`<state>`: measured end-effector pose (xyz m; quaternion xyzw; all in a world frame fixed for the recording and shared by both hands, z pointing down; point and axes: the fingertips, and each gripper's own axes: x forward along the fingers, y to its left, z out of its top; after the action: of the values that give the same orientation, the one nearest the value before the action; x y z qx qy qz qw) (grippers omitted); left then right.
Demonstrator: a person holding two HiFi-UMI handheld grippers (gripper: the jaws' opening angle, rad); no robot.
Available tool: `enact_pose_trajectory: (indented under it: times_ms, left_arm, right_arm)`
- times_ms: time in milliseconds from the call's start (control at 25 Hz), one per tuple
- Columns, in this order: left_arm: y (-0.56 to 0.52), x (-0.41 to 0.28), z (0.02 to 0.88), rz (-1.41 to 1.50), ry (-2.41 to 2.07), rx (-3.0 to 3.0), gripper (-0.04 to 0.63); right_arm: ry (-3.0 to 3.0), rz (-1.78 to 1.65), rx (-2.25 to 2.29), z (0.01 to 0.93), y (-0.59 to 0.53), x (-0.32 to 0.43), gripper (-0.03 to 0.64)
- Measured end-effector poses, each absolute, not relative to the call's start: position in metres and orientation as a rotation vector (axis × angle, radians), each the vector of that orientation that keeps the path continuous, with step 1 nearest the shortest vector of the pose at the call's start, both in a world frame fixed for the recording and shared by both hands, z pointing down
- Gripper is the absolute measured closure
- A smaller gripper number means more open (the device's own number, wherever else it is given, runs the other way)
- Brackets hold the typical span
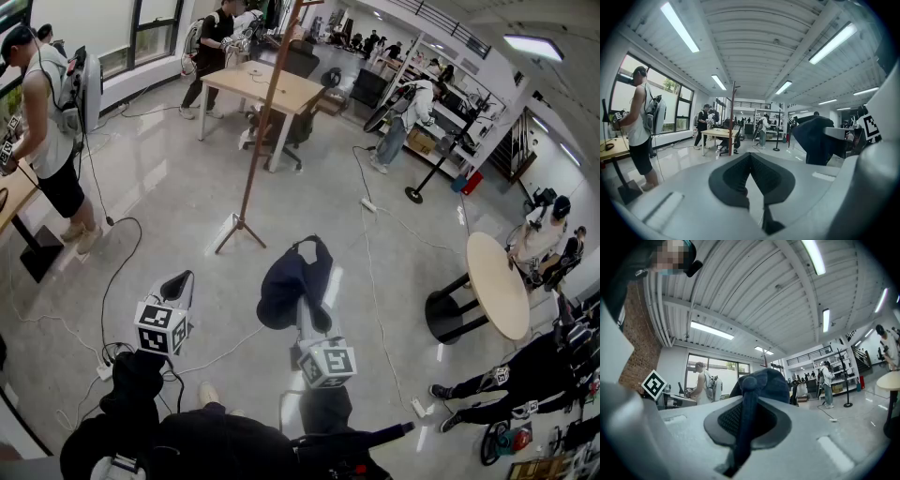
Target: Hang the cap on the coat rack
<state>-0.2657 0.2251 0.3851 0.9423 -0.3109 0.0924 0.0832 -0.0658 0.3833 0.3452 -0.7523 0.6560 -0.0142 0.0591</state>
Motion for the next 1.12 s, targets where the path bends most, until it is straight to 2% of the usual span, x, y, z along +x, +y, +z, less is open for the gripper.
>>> enact_pose_trajectory:
  times_ms: [1120]
  left_arm:
    - [0.157,-0.248,0.398,0.271,-0.813,2.841,0.594]
  right_arm:
    - [1.94,-0.045,-2.309,0.342,0.323,-0.057,0.601]
